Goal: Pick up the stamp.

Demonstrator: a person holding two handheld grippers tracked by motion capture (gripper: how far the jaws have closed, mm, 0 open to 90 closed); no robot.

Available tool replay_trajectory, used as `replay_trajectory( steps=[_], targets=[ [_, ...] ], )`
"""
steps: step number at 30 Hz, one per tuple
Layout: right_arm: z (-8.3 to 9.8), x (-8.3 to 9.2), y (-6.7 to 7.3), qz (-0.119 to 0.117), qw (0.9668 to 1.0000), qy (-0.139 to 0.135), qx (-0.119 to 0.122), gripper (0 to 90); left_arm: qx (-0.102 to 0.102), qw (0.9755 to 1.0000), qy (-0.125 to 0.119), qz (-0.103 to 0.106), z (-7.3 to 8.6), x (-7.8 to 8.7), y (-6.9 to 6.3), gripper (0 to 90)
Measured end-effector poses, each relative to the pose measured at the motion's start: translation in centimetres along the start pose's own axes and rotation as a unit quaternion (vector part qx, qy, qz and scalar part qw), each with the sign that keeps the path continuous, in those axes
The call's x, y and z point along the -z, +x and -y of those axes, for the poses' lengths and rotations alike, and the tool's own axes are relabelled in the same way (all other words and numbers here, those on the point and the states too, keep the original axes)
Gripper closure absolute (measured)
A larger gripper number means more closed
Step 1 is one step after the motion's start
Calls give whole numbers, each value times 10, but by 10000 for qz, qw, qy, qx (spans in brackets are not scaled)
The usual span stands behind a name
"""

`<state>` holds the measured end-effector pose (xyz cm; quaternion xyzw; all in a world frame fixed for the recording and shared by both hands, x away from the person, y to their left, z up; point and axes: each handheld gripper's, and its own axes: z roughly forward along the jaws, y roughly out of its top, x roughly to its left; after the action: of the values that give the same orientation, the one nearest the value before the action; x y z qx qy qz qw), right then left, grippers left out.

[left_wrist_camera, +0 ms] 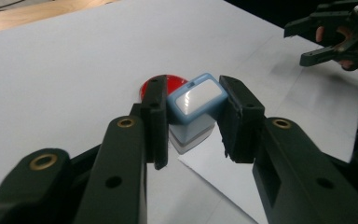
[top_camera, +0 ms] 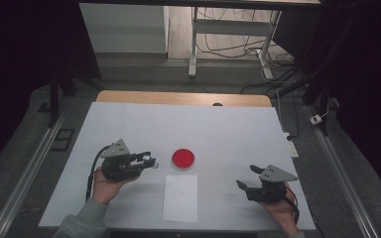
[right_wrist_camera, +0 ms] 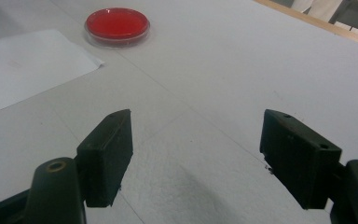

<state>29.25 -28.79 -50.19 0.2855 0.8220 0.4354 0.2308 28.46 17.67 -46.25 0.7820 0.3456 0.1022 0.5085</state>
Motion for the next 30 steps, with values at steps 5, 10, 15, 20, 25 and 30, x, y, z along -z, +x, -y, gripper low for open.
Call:
replay_trajectory(
  steps=[5, 10, 15, 20, 25, 30],
  targets=[
    [-1, -1, 1, -18, 10000, -24, -2, 253, -1, 10000, -52, 44, -2, 1, -2, 651],
    [-2, -3, 3, -54, 10000, -36, 9, 256, -20, 9999, -86, 107, -4, 2, -5, 651],
    [-3, -4, 5, -107, 9999, -63, 36, 259, -52, 9997, -124, 190, -6, 2, -10, 650],
    [-3, -5, 5, -113, 9999, -67, 34, 261, -107, 9994, -131, 295, -8, -1, -17, 651],
    [-3, -5, 5, -107, 9999, -45, 50, 261, -157, 9990, -107, 409, -10, -6, -23, 650],
    [-3, -5, 6, -101, 9999, -59, 43, 262, -186, 9984, -106, 531, -12, -11, -30, 650]
  ],
)
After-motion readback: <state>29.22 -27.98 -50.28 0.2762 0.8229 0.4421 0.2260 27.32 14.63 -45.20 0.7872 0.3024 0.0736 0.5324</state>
